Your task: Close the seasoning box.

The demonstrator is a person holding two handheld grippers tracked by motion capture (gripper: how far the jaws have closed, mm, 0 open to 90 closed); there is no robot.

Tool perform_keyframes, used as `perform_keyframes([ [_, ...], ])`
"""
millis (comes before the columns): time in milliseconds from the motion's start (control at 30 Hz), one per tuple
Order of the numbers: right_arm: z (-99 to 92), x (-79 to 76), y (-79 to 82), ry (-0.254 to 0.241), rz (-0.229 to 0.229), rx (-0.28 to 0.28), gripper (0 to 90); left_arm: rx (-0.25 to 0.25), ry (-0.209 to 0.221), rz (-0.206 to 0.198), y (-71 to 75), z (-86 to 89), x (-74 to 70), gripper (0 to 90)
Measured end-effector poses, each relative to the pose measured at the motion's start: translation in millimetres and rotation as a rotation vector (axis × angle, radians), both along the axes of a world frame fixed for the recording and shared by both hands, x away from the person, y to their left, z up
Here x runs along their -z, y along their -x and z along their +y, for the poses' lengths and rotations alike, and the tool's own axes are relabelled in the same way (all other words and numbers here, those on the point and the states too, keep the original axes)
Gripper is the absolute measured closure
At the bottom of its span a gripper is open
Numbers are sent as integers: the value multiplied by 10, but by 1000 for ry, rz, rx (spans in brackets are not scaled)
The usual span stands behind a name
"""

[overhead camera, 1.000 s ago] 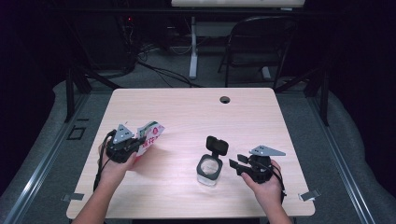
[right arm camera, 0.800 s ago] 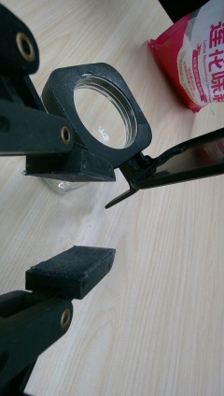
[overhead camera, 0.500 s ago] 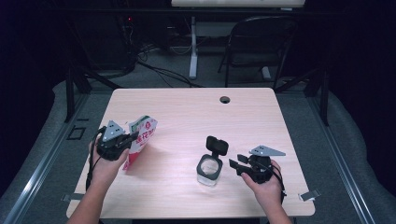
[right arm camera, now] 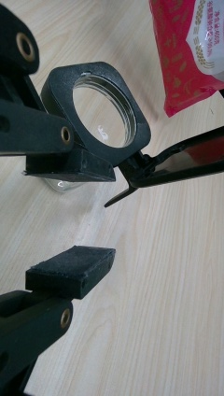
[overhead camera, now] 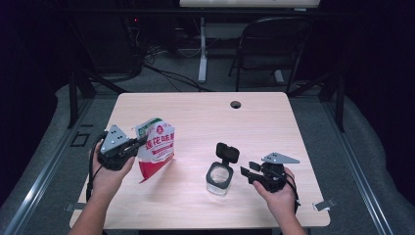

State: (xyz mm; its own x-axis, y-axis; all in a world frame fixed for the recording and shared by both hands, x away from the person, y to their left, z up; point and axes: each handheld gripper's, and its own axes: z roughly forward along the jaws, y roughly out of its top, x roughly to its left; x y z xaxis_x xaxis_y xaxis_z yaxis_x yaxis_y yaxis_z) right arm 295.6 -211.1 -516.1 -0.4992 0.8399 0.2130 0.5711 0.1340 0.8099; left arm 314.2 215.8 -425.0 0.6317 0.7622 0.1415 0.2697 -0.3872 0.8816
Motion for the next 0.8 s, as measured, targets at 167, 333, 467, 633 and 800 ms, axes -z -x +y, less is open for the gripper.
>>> perform_keyframes([
  [167, -9, 0, -4, 3, 2, 1, 559, 55, -3, -10, 59, -148, 6, 900],
  [333, -35, -48, 5, -13, -9, 3, 555, 110, -14, -19, 121, -288, 4, 900],
  [467, -28, -60, 18, -6, -13, 1, 555, 171, 10, -26, 176, -392, 6, 900],
  [633, -27, -73, 26, -11, -21, 3, 555, 231, 27, -21, 205, -479, 24, 900],
  [800, -29, -119, 51, -20, -45, 2, 555, 264, 0, 36, 145, -566, 165, 900],
])
